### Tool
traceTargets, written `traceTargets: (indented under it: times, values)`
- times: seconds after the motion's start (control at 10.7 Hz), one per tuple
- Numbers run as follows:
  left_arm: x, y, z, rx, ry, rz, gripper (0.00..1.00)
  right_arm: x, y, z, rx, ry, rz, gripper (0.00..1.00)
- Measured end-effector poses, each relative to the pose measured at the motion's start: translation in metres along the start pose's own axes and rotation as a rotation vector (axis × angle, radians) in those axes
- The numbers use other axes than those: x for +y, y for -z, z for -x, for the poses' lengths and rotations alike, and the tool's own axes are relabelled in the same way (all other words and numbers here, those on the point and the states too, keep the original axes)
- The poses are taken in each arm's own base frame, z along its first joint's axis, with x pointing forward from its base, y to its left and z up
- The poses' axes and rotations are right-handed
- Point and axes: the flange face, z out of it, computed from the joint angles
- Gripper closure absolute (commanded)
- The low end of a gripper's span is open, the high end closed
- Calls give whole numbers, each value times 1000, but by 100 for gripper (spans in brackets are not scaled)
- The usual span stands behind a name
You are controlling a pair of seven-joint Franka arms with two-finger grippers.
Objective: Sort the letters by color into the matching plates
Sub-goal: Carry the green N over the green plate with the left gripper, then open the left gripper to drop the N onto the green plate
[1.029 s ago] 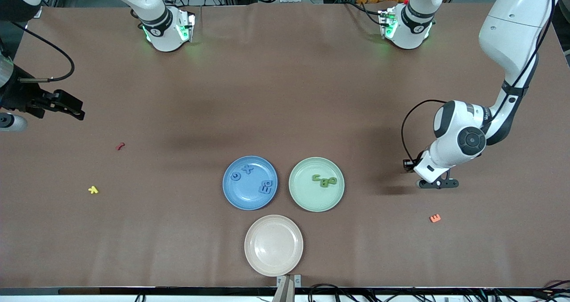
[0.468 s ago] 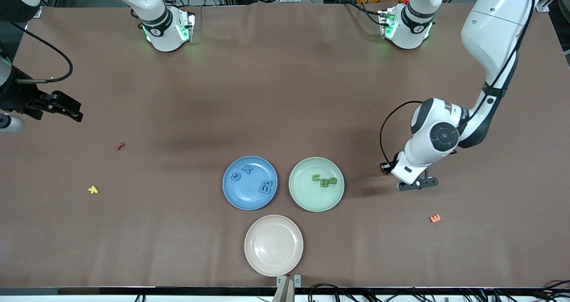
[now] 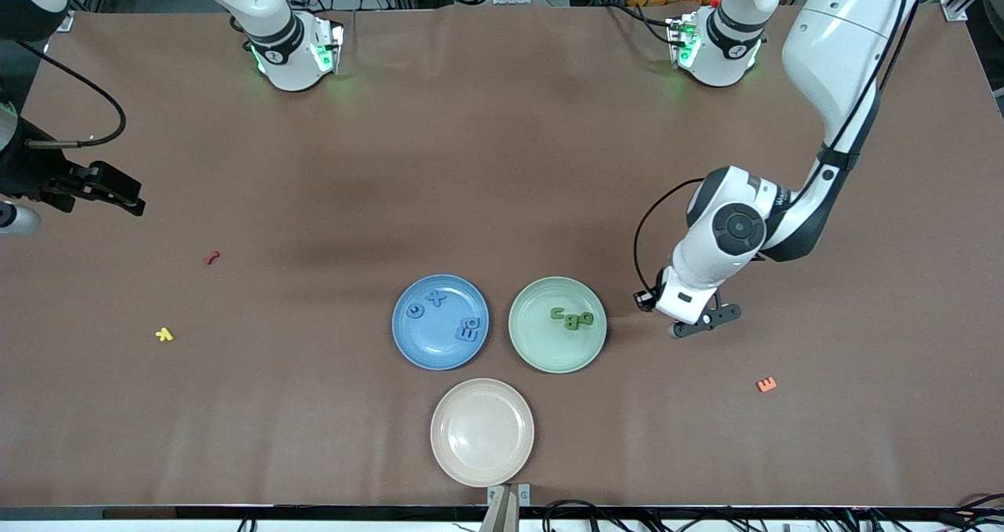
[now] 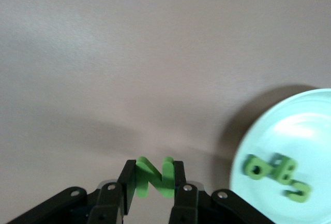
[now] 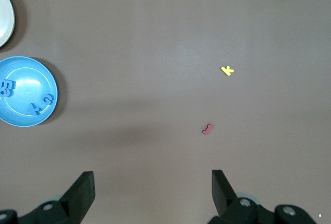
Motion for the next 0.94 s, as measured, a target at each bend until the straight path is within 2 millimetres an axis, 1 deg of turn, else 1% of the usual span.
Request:
traceTargets:
  times: [0.09, 0.28, 0.47, 0.65, 0.84, 0.94]
  values:
    - [15, 5, 4, 3, 32, 18, 100, 0, 0, 0, 0, 1, -1, 0]
    - [51, 9, 20, -7, 80, 57, 100, -2, 0, 0, 0, 5, -3, 0]
    - [90, 2, 46, -23, 151, 73, 100, 0, 0, 0, 1, 2, -4, 0]
    - [125, -1, 66, -27, 191, 95, 100, -2, 0, -1, 7, 5, -5, 0]
    - [145, -1, 73, -27, 214, 115, 100, -4, 1, -1, 12, 9, -5, 0]
    - [153, -1, 76, -26, 221, 123, 26, -4, 1, -1, 12, 10, -6, 0]
